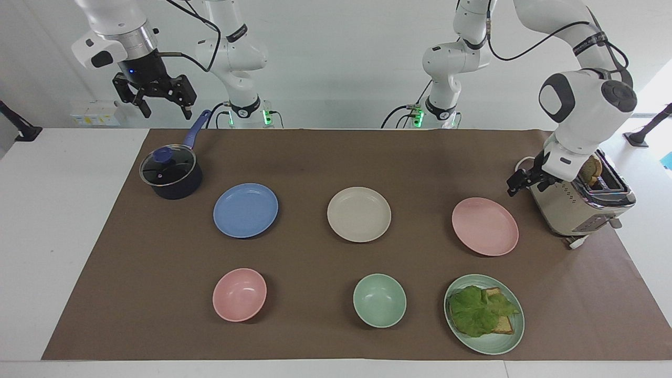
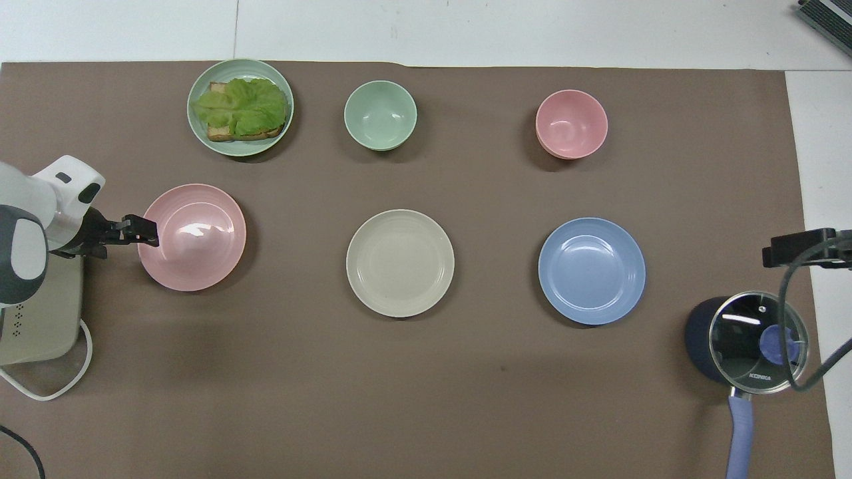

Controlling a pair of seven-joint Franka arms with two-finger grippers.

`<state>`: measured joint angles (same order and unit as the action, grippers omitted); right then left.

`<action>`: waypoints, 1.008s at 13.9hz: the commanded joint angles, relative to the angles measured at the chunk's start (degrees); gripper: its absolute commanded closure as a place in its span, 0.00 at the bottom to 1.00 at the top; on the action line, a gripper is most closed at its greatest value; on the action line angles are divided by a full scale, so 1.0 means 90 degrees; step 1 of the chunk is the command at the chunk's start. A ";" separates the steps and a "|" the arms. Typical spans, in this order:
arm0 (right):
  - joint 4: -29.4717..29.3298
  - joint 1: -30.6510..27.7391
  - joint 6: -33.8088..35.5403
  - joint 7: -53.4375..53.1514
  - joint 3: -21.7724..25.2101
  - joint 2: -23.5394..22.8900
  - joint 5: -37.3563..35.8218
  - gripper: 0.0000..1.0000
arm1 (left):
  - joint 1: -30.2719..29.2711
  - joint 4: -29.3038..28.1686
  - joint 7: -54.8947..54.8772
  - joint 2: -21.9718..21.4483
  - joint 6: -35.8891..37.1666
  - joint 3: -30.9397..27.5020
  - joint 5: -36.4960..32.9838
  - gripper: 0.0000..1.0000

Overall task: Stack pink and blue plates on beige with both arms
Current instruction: 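Reach the left gripper to the pink plate's near rim and grip it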

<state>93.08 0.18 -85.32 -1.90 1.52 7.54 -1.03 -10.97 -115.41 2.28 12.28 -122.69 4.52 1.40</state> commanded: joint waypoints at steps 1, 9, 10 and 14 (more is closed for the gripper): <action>0.0156 -0.0030 -0.0090 0.0142 0.0006 0.0129 0.0124 0.00 | -0.0129 -0.0477 0.0136 -0.0056 -0.0507 0.0055 0.0069 0.00; 0.0166 -0.0030 -0.0081 0.0133 0.0006 0.0129 0.0124 0.00 | -0.0061 -0.0595 0.0108 -0.0105 -0.0196 0.0065 0.0069 1.00; 0.0156 -0.0030 -0.0081 0.0133 0.0006 0.0129 0.0124 0.00 | -0.0051 -0.0566 0.0118 -0.0095 -0.0186 0.0065 0.0069 1.00; 0.0166 -0.0030 -0.0090 0.0133 -0.0003 0.0129 0.0124 0.00 | -0.0012 0.0076 0.0059 -0.0066 0.0659 0.0103 0.0079 1.00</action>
<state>93.11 0.18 -85.32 -1.90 1.52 7.54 -1.03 -11.56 -117.77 3.24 12.24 -122.40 5.44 1.51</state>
